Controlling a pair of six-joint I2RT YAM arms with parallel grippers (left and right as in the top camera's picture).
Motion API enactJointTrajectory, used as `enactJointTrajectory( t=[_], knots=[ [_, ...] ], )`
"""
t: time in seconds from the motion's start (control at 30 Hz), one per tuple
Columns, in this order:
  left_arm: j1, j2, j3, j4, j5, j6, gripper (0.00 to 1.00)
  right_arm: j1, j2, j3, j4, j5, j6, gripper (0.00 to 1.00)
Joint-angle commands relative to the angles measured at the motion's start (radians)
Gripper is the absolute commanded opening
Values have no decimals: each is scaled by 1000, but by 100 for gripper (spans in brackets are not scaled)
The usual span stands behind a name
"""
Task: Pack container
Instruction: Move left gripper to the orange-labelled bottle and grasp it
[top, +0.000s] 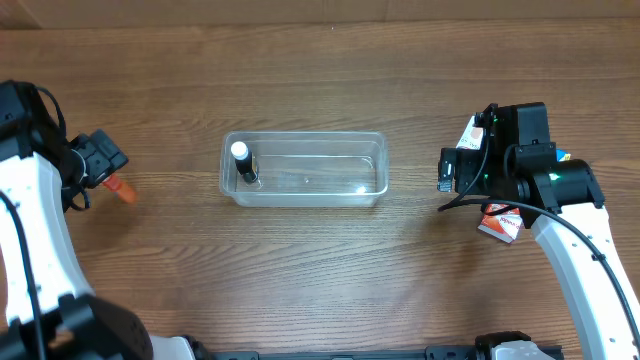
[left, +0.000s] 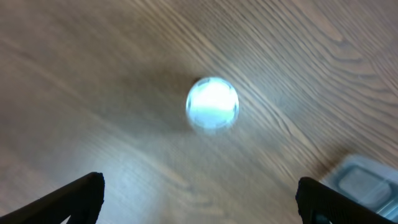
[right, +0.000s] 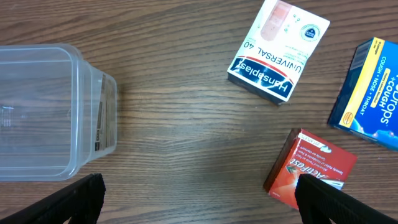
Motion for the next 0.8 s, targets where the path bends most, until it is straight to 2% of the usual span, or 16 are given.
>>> enactJointTrajectory(
  t=[0.0,0.13,0.2,0.43,0.6,0.77],
  knots=[
    [11,126,-5,47,59,51,100,2,-12,31,5,-1,0,100],
    [11,238,-5,124,60,51,100,2,-12,31,5,-1,0,100],
    [11,258,-5,129,60,55,96,2,-12,31,5,-1,0,100],
    [11,262,-4,126,59,55,44,2,-12,31,5,-1,1,100],
    [11,262,-4,118,59,58,33,2,-12,31,5,-1,0,100],
    [1,261,12,79,67,55,12,2,-12,31,5,-1,0,100]
  ],
)
